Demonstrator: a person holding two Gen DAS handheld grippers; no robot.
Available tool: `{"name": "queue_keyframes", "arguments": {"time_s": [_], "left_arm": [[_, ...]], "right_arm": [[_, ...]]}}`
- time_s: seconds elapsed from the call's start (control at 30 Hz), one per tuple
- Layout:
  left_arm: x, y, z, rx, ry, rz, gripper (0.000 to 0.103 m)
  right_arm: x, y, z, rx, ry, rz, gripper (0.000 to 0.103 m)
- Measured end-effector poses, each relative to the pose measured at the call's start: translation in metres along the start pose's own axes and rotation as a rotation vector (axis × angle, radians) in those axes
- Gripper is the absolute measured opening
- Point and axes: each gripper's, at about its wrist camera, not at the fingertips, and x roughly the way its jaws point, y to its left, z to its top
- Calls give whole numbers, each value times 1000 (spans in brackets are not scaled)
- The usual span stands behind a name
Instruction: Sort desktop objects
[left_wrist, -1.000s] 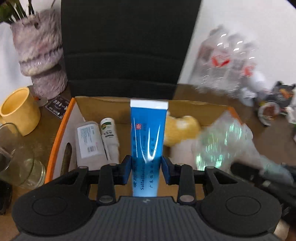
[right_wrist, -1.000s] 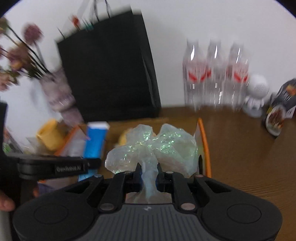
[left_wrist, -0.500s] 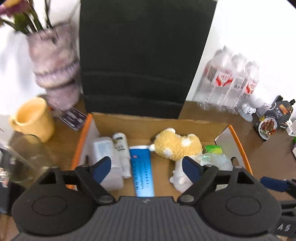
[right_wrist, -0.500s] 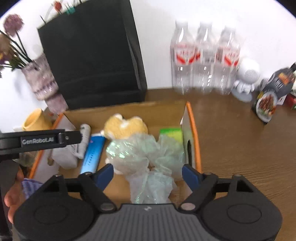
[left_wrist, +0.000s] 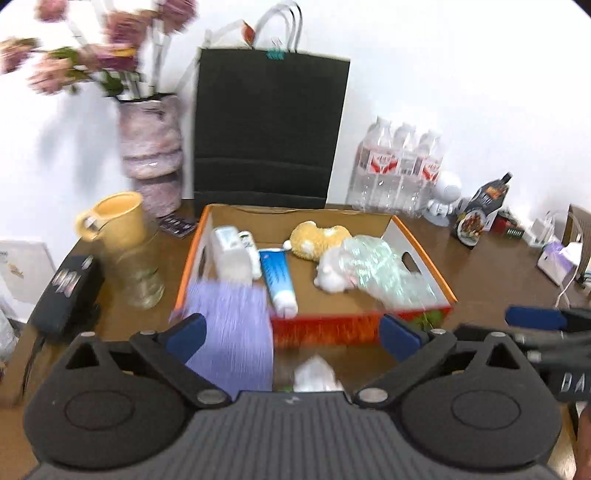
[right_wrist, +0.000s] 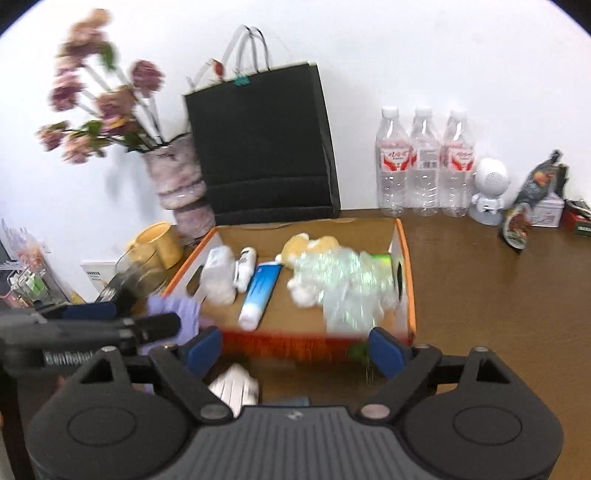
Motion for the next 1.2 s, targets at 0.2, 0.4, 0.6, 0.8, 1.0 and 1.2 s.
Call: {"name": "queue_keyframes", "arguments": {"time_s": [0.2,0.4,0.6,0.8,1.0,1.2], "left_arm": [[-59,9,-115,-92,-46,-48,103],[-45,3,-164,36,-49,107,103],[-21,1,-176,73,19,120,103],[-13,5,-181,63,46,121,103],[-12,5,-182,64,46,118,103],[-12,6,-180,61,47,119,103]], "right_arm": [[-56,22,-118,-46,-124,-36,93],[-29,25,-173,-64,16,-59,93],[-8,23,-181,-52,10,-111,93],[1,21,-179,-38,26,-112,94],[4,20,-179,-27,30,-103,101],[4,19,-179,-23,34,-99,103]]}}
